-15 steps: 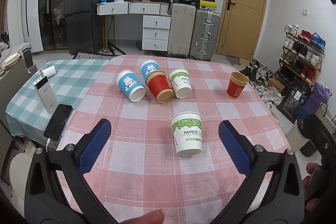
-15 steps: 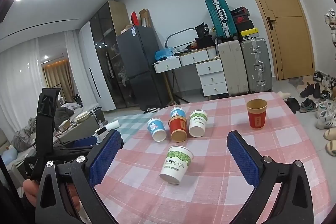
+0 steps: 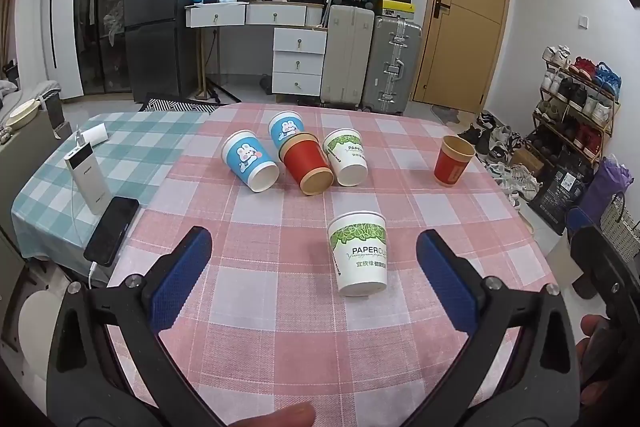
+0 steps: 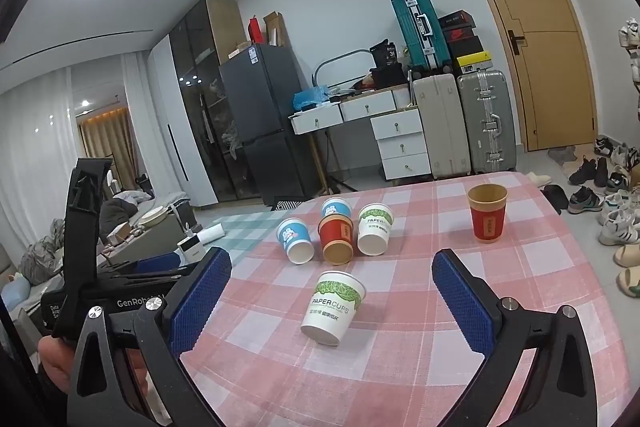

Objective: Flip cup upright

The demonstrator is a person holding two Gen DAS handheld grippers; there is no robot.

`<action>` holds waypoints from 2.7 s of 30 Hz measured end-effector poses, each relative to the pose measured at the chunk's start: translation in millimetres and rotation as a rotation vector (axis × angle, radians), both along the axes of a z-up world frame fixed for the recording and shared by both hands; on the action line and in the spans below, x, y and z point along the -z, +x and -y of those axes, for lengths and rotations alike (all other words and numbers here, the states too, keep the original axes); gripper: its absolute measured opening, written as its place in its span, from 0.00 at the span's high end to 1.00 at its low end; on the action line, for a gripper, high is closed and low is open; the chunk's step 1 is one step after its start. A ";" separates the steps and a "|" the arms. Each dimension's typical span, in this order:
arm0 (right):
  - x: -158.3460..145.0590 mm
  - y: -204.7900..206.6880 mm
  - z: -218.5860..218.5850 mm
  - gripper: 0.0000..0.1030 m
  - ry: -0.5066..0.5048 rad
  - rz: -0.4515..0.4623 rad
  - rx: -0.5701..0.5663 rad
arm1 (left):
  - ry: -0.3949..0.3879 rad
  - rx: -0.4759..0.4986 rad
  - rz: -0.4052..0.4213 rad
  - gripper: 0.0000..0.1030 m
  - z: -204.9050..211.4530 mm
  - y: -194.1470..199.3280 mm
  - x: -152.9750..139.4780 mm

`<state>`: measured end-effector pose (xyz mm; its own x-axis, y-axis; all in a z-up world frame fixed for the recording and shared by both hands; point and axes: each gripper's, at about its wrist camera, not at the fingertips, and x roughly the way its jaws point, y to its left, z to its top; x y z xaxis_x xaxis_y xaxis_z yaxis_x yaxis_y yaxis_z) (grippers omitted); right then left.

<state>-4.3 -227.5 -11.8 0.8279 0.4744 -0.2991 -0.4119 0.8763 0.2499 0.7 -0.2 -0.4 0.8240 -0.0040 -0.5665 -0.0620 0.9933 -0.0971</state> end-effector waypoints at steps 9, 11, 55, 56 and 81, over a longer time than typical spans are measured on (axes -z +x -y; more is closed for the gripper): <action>1.8 -1.9 -1.4 0.00 -0.017 -0.001 0.012 | 0.016 -0.009 0.012 0.01 -4.0 -4.4 3.4; 2.3 -1.2 -1.6 0.00 -0.020 0.000 0.012 | 0.019 -0.008 0.007 0.01 -4.3 -1.6 2.1; 2.1 -0.9 -1.5 0.00 -0.025 0.000 0.013 | 0.007 -0.006 0.003 0.01 -2.1 -1.0 6.3; 2.1 -1.2 -1.0 0.00 -0.024 0.001 0.011 | 0.006 -0.005 0.003 0.01 -1.6 -0.8 6.7; 19.7 23.9 20.1 0.00 -0.013 -0.048 0.046 | 0.031 0.034 -0.059 0.01 5.5 31.1 26.0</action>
